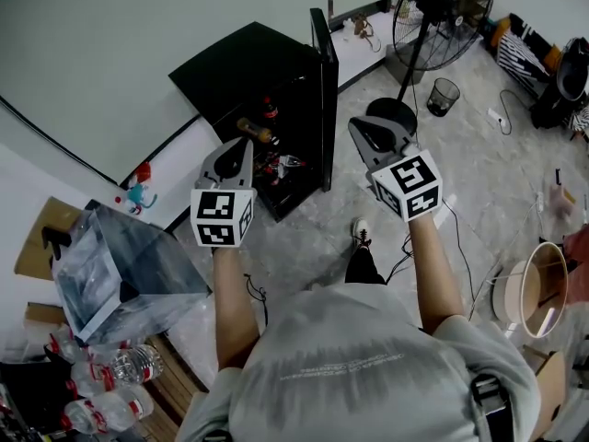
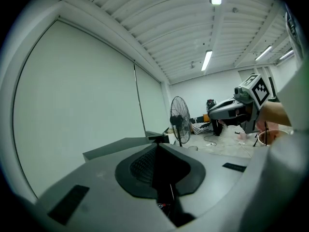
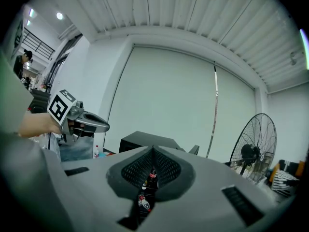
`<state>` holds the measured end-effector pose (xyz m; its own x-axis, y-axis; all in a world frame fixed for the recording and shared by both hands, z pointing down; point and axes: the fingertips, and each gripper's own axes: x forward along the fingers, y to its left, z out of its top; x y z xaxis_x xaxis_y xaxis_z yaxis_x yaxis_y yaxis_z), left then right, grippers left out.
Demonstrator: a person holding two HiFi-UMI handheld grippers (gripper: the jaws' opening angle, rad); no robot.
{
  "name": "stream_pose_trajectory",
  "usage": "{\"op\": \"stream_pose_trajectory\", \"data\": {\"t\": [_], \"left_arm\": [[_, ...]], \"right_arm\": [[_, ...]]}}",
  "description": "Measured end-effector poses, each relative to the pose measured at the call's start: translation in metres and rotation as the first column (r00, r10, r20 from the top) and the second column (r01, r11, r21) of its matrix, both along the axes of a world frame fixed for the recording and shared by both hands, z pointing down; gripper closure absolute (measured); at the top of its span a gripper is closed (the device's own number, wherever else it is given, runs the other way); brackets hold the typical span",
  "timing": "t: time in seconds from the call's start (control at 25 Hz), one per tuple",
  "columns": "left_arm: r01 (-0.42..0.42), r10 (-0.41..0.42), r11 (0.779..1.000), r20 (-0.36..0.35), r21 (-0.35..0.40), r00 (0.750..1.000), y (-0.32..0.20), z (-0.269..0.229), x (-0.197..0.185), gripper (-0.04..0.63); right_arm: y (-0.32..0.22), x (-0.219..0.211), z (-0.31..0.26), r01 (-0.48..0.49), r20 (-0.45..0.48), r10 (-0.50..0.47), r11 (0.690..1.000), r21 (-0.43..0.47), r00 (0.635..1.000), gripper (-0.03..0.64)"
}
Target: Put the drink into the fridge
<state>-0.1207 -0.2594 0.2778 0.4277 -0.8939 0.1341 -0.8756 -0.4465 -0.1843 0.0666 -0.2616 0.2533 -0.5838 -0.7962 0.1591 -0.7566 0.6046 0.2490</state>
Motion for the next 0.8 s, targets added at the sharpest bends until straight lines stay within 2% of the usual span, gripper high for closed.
{"op": "stream_pose_trajectory", "data": {"t": [0.8], "left_arm": [[-0.007,0.007,1.000,-0.007,-0.004,1.000,-0.011,0.004,0.016,0.580]], "right_arm": [[-0.018,0.013,0.009,0.008,-0.023,-0.008,1.000,-0.026,1.000,0.617]]}}
